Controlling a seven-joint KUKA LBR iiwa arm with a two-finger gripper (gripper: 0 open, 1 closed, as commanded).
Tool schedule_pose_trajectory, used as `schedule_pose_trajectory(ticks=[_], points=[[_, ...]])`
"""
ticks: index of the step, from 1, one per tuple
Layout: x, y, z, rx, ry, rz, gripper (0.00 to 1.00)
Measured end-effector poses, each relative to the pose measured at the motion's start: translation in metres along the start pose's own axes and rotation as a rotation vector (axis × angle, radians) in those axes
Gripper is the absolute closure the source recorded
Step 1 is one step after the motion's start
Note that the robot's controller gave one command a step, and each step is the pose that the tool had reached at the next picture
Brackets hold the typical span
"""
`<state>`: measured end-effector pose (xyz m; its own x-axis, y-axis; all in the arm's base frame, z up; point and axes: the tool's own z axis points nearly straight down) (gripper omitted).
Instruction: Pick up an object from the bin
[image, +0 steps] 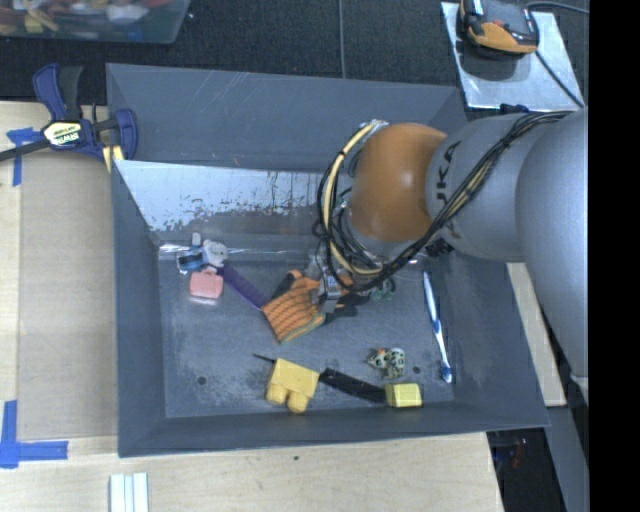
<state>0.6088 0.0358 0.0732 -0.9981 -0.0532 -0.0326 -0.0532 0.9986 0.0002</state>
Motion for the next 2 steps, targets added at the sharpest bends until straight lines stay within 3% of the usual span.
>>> schedule_pose_trajectory(ticks=[2], points=[[-0.001, -0.001, -0.052, 0.001, 0.0, 0.0, 1.0]])
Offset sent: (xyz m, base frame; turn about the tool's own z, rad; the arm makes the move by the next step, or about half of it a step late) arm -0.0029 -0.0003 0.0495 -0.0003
